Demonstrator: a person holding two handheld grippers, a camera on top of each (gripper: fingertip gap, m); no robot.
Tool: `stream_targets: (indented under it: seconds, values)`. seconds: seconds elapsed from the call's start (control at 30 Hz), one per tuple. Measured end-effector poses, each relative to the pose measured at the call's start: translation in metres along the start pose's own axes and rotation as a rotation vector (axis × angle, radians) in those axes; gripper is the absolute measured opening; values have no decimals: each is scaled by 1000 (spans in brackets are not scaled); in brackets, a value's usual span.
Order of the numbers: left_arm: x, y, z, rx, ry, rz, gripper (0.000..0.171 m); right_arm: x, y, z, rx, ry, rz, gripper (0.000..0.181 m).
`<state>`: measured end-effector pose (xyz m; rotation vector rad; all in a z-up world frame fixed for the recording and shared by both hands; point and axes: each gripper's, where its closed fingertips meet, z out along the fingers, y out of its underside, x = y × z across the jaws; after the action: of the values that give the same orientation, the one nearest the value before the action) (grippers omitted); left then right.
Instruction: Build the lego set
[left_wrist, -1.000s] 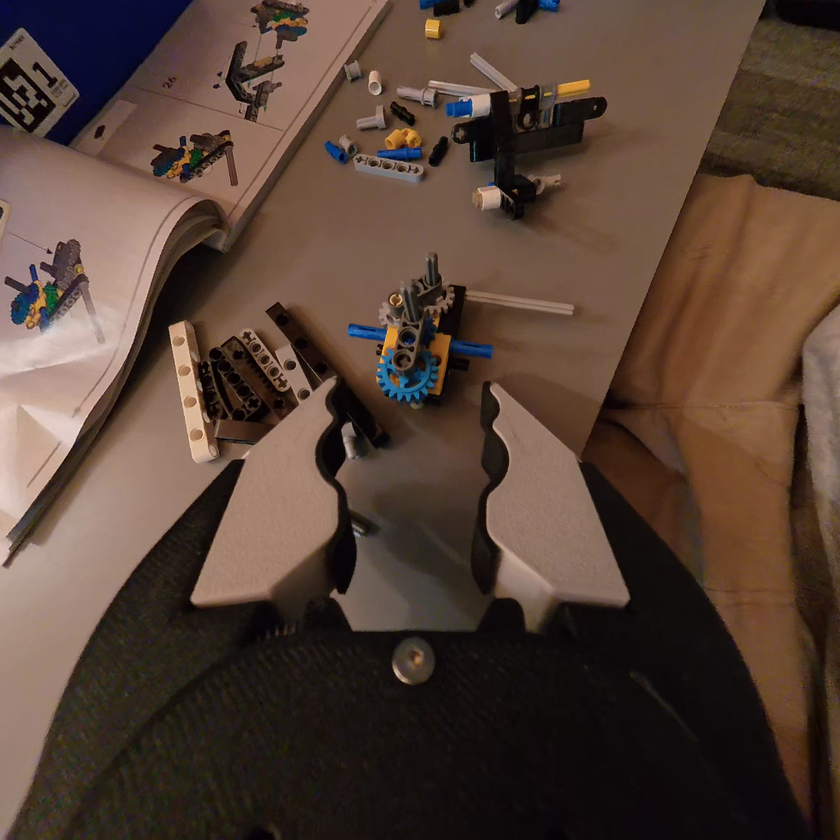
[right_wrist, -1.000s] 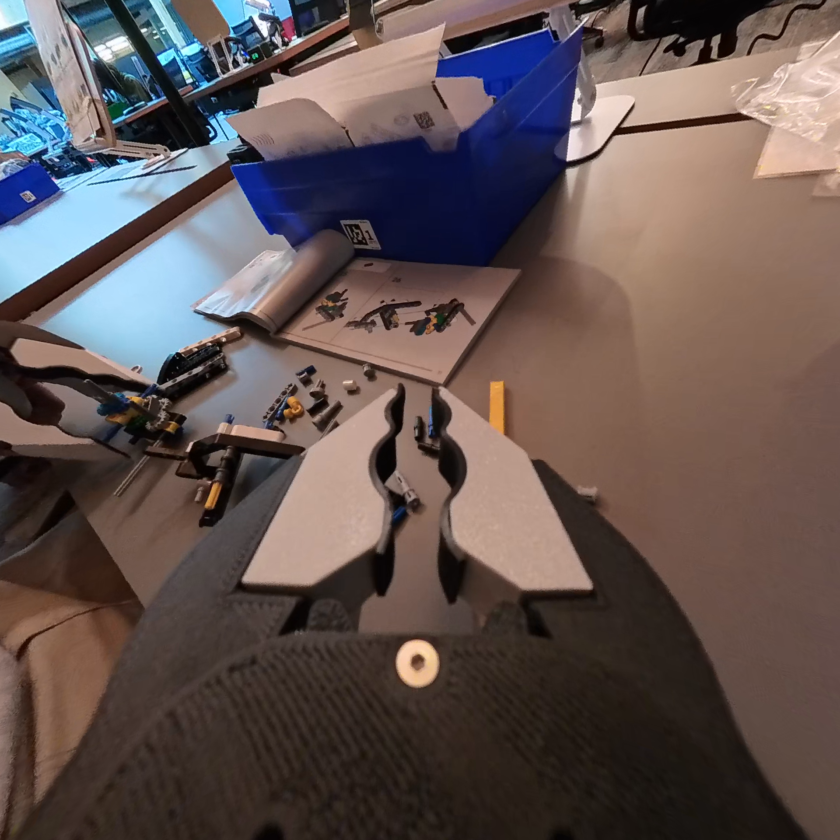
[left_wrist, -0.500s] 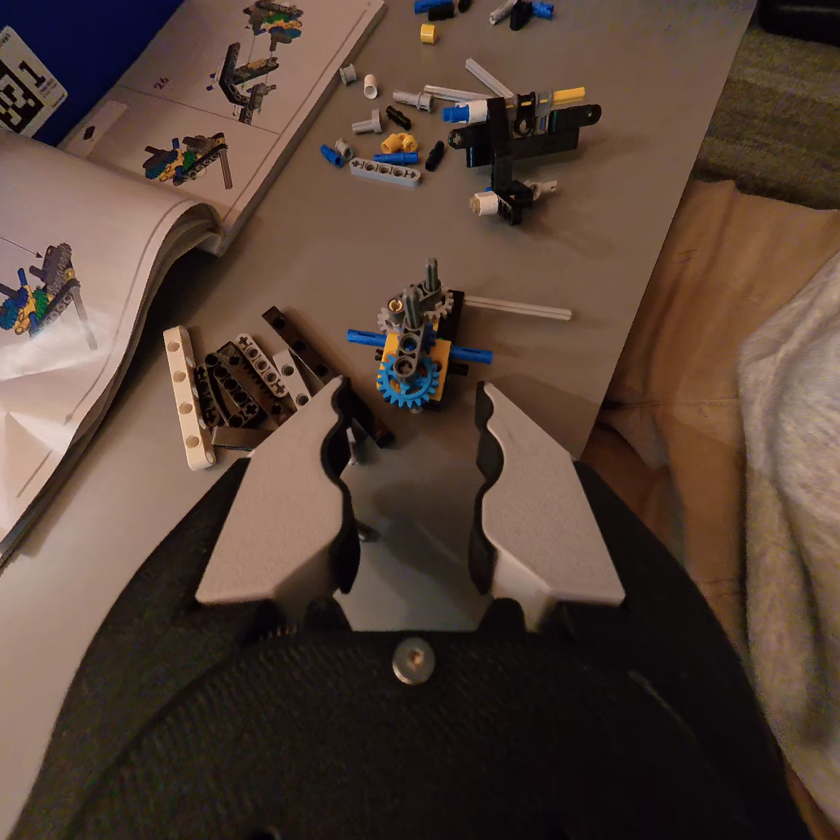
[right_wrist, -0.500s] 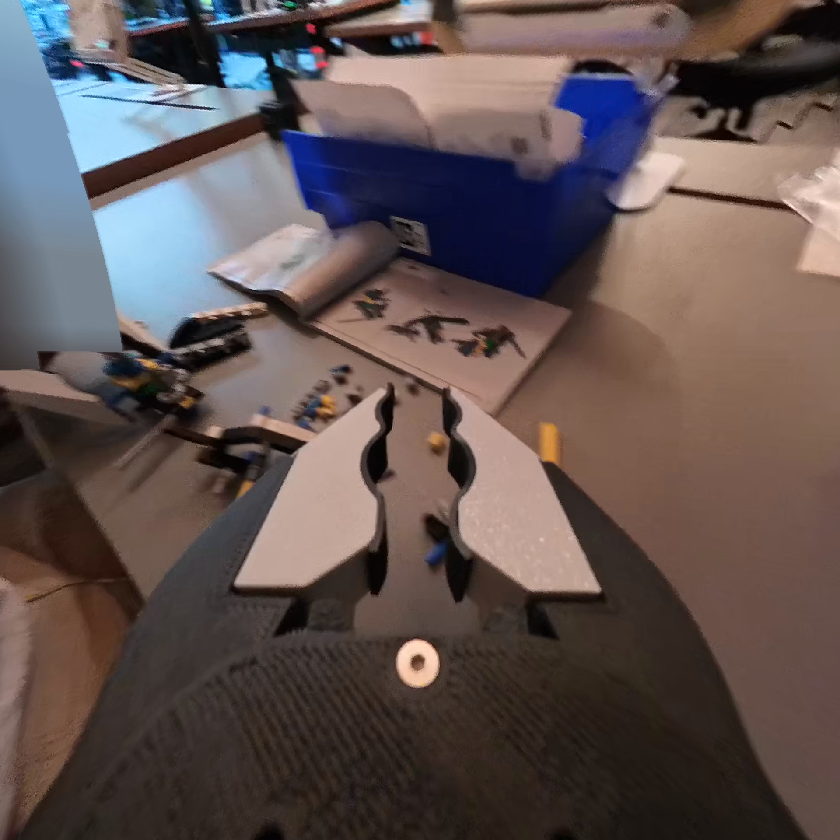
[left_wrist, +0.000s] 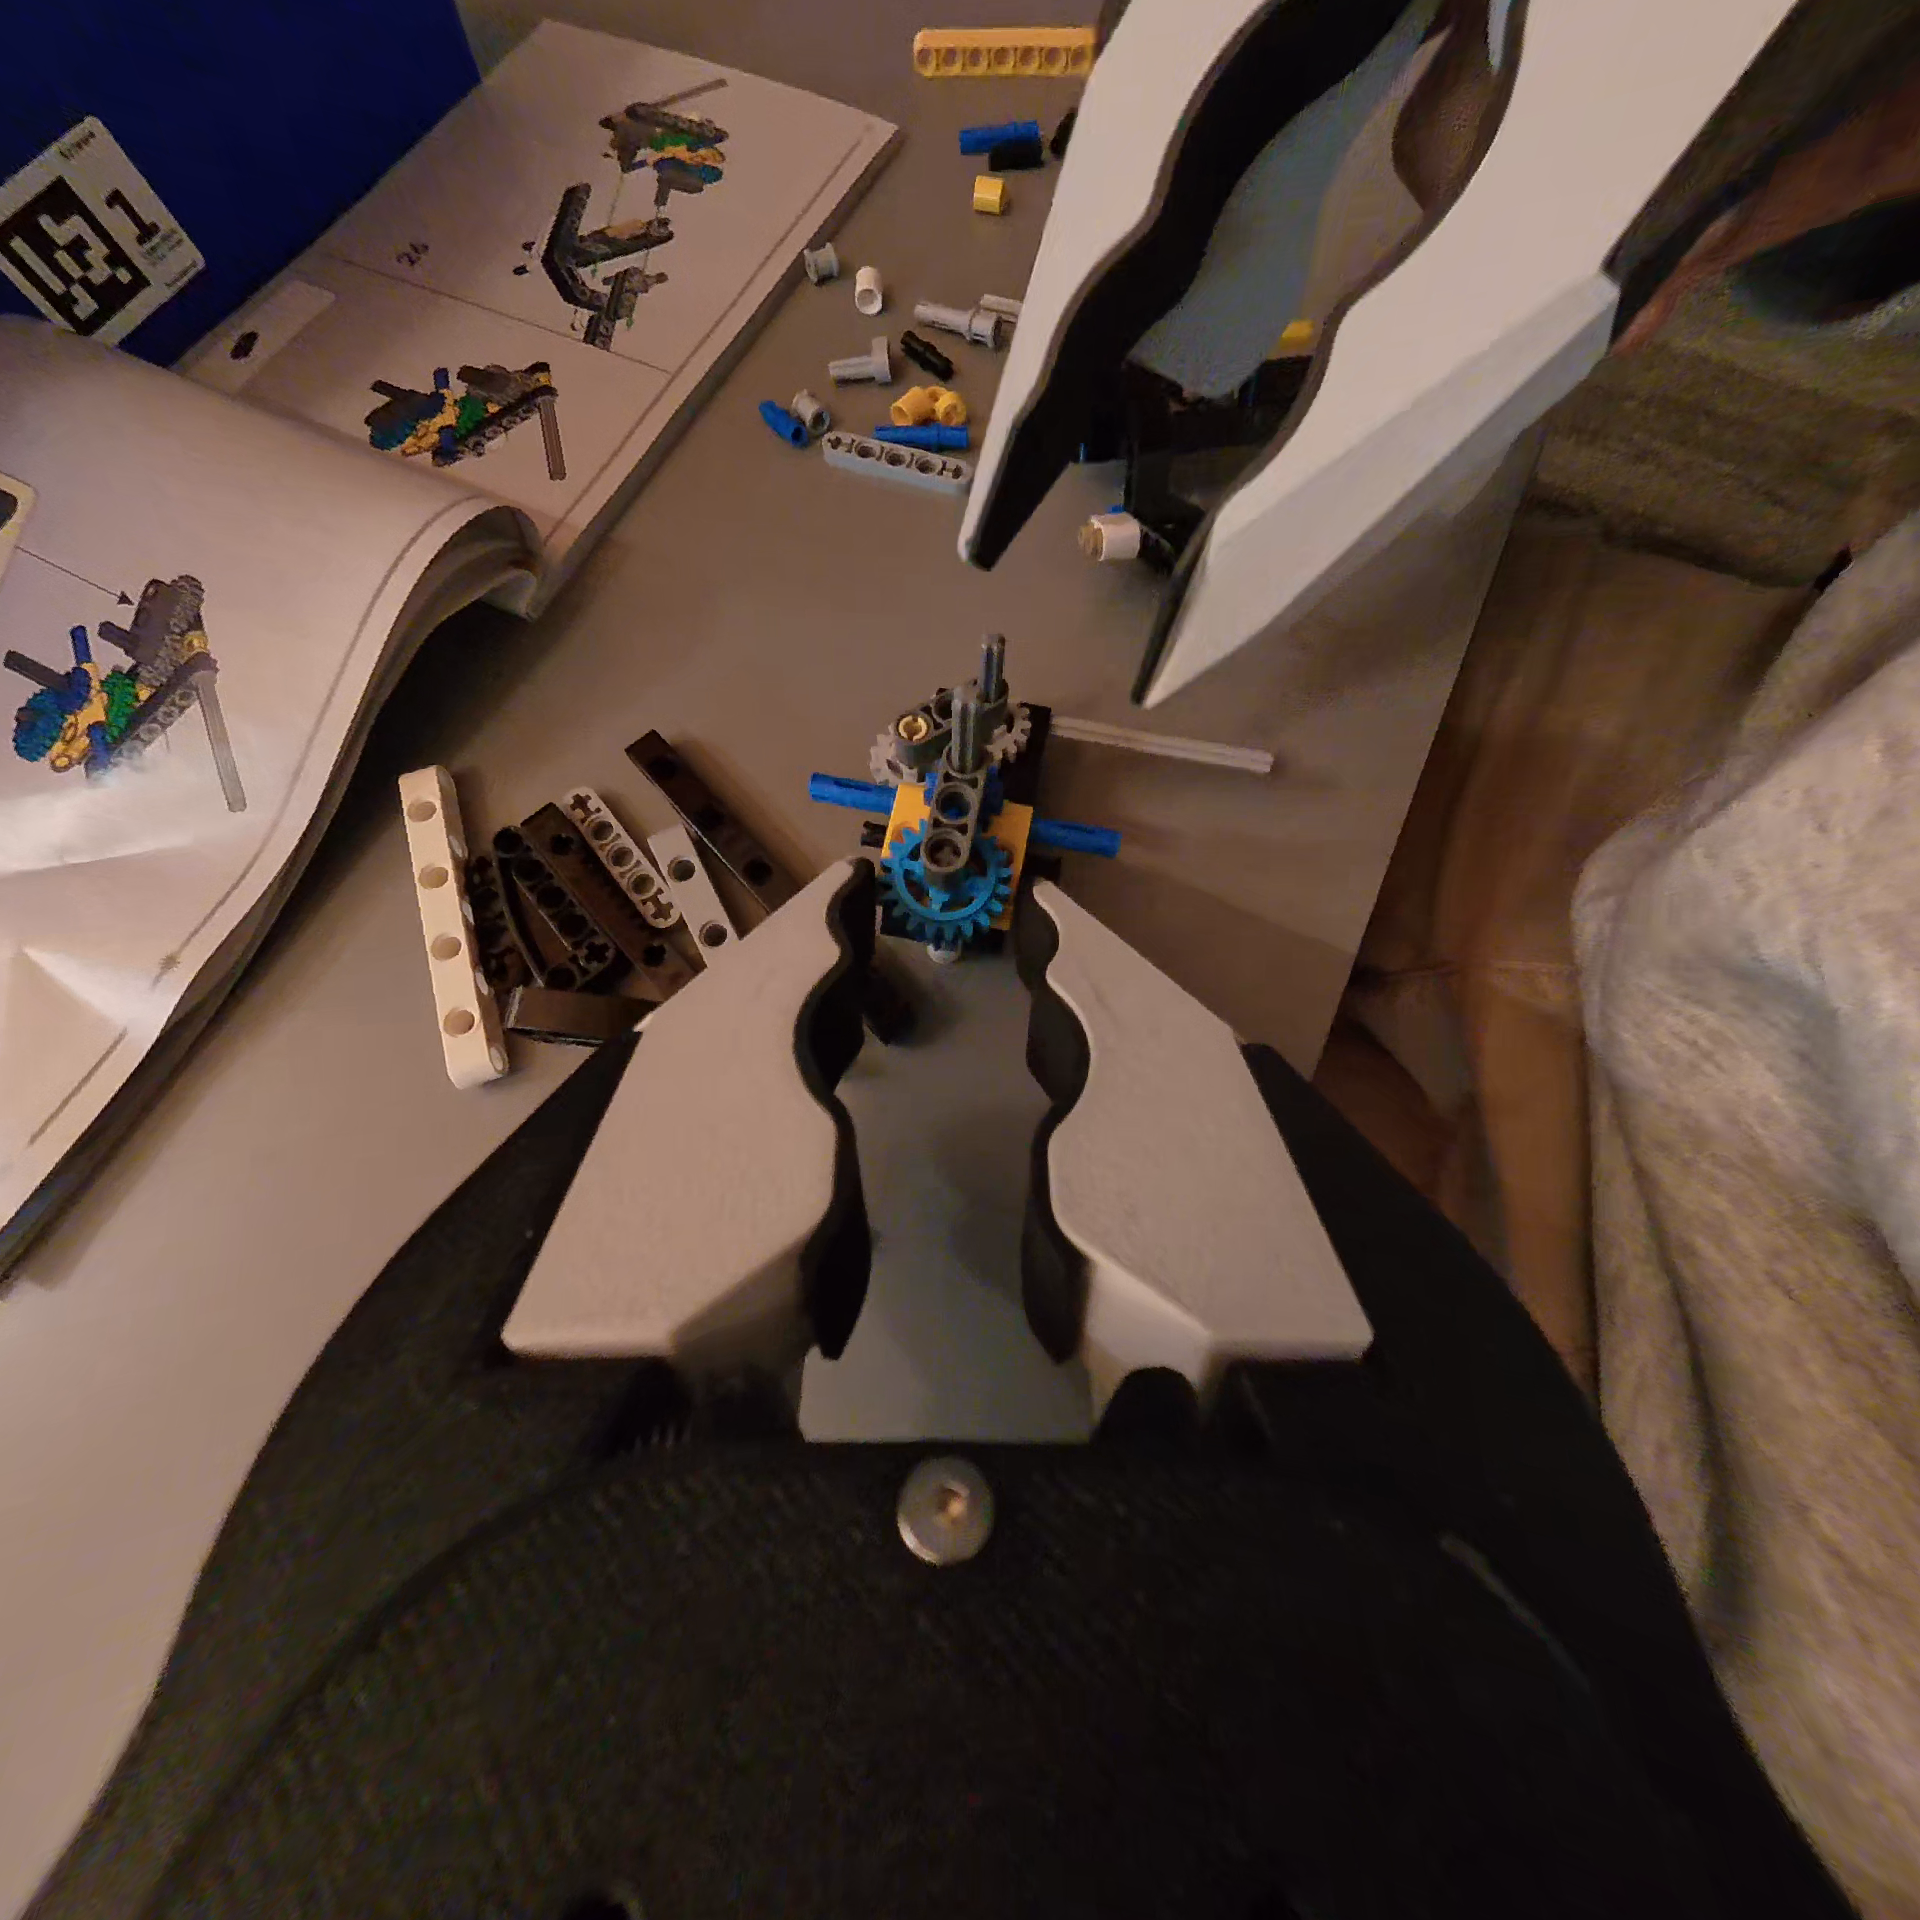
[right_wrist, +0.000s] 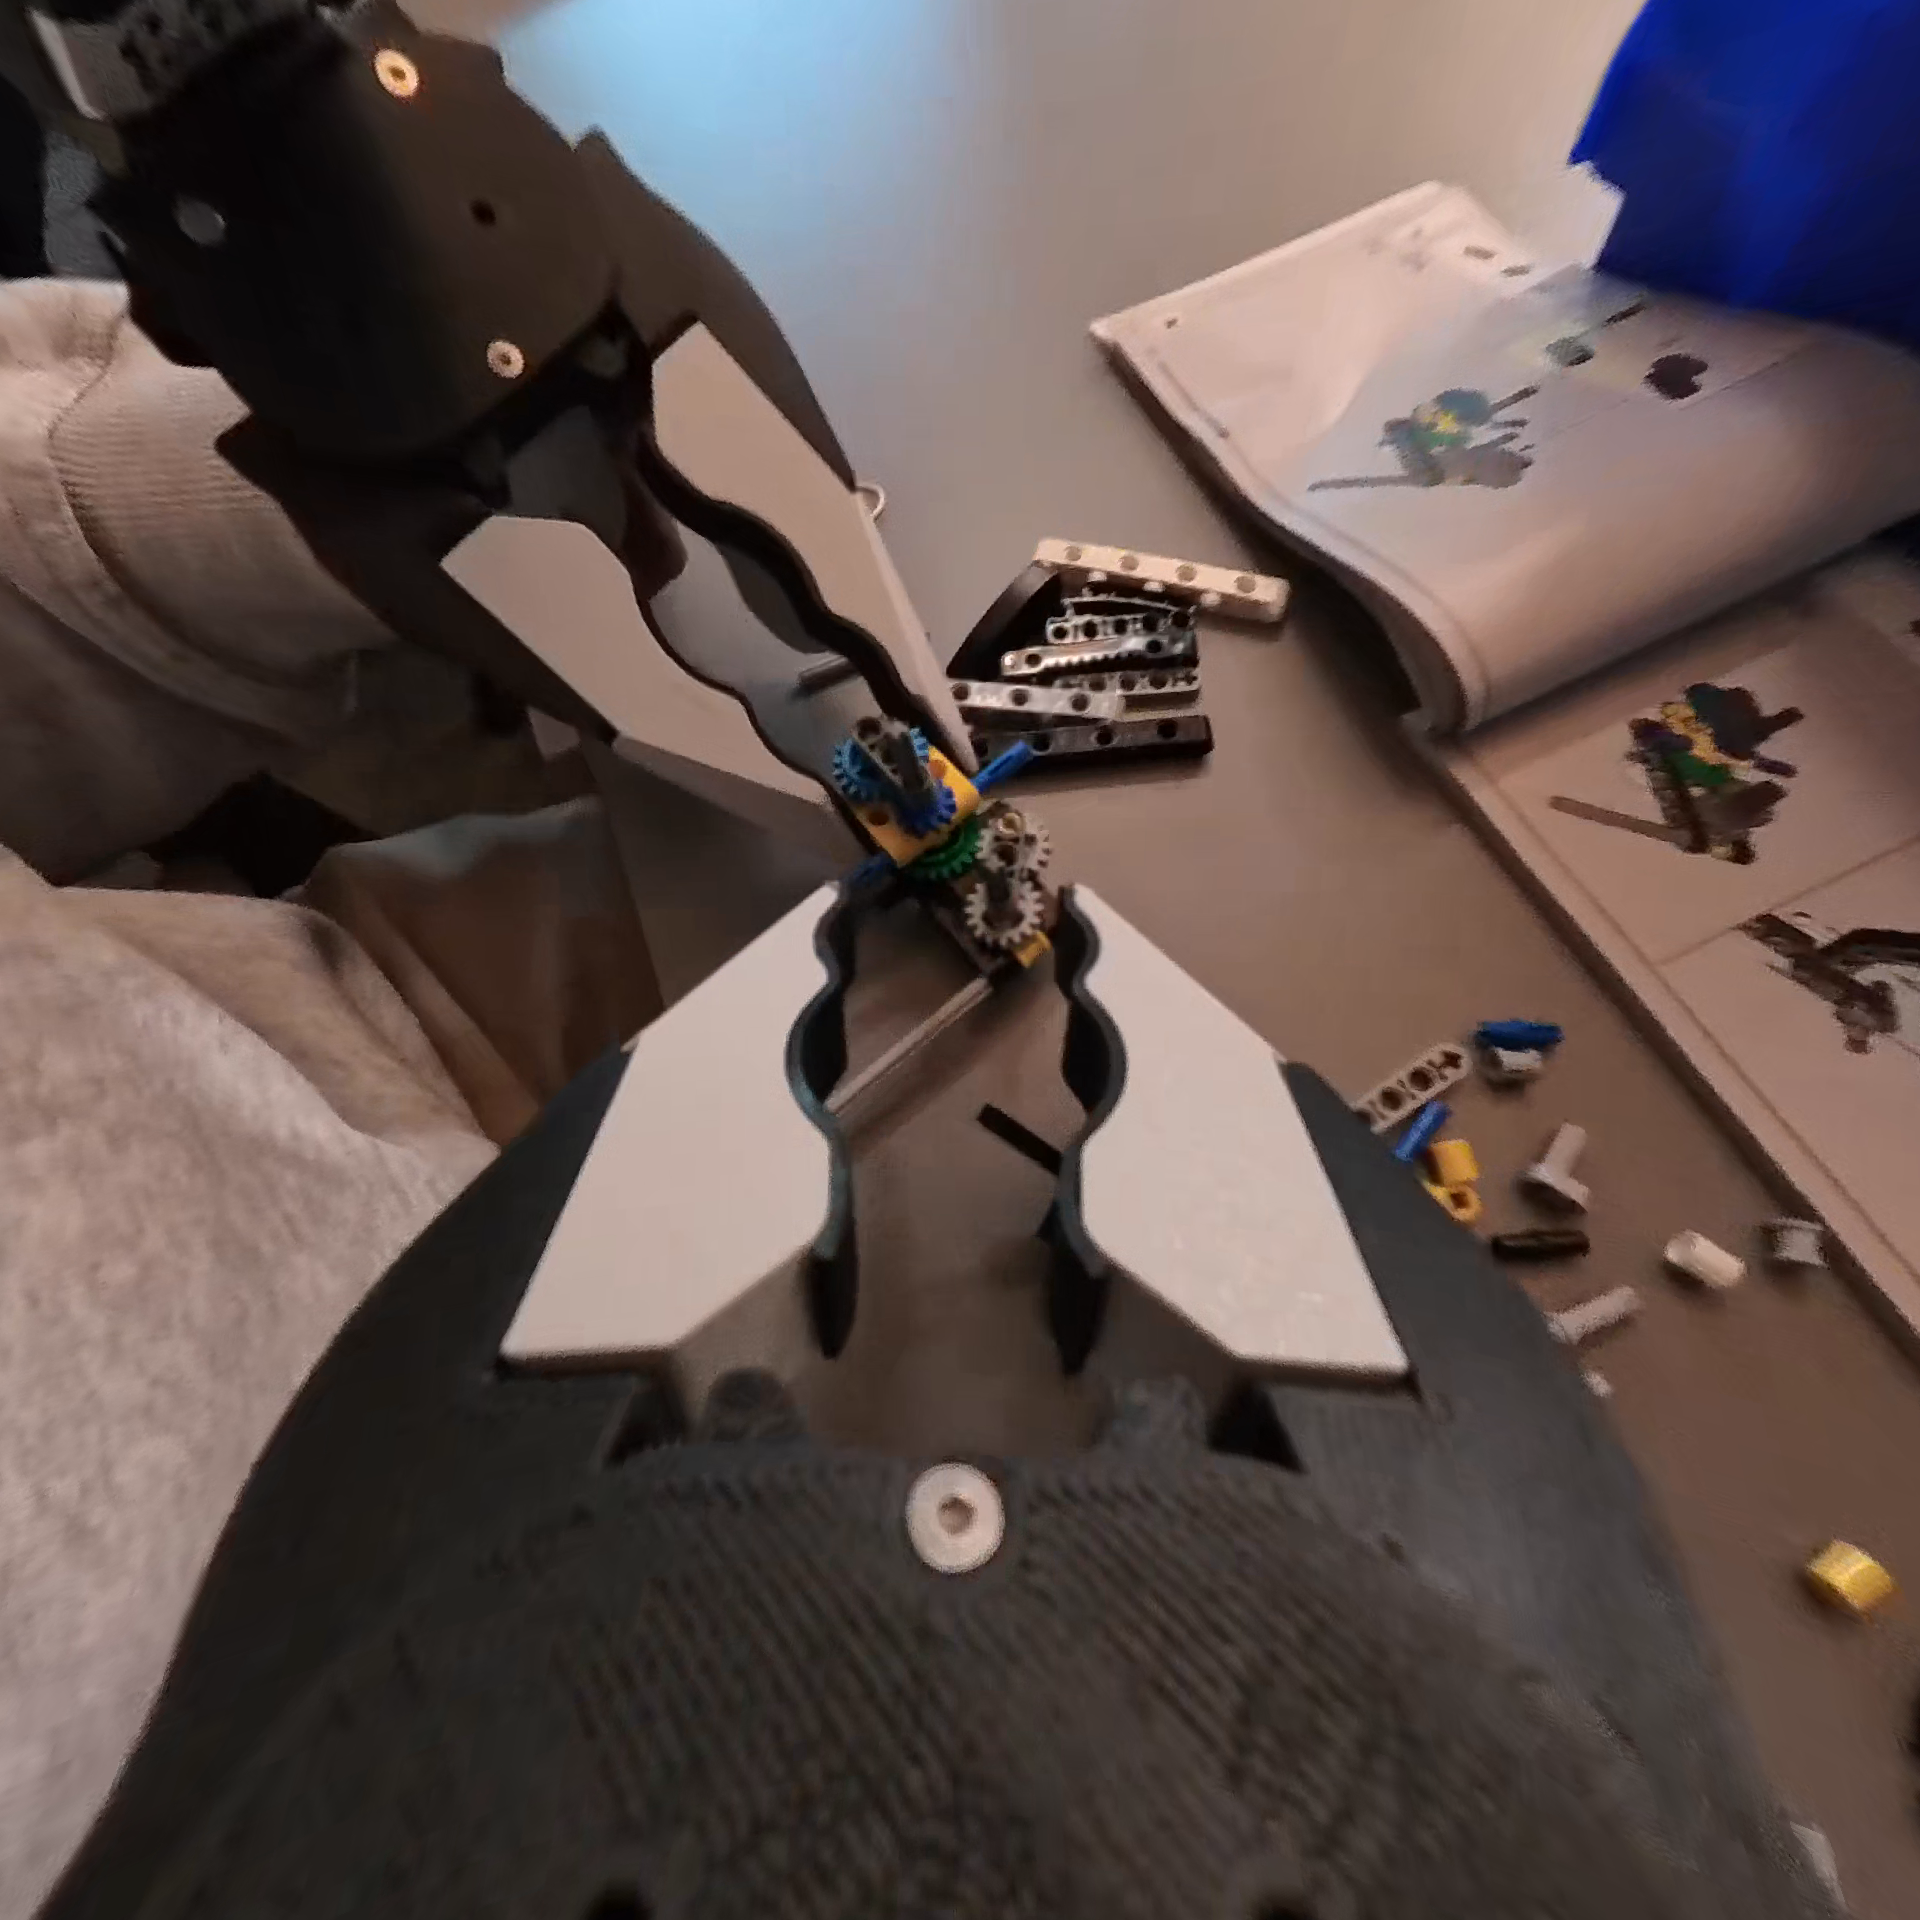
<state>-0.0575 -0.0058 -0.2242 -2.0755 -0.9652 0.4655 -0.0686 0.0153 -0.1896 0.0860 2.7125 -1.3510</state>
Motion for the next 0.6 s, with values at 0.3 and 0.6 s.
stream_targets:
  seconds: [0.3, 0.6]
  values:
    - [0, 1, 1, -7, 4, 2, 25, -6, 7, 21, -172, -113, -21, 56]
    - [0, 1, 1, -8, 17, -14, 24, -11, 10, 31, -227, -197, -39, 61]
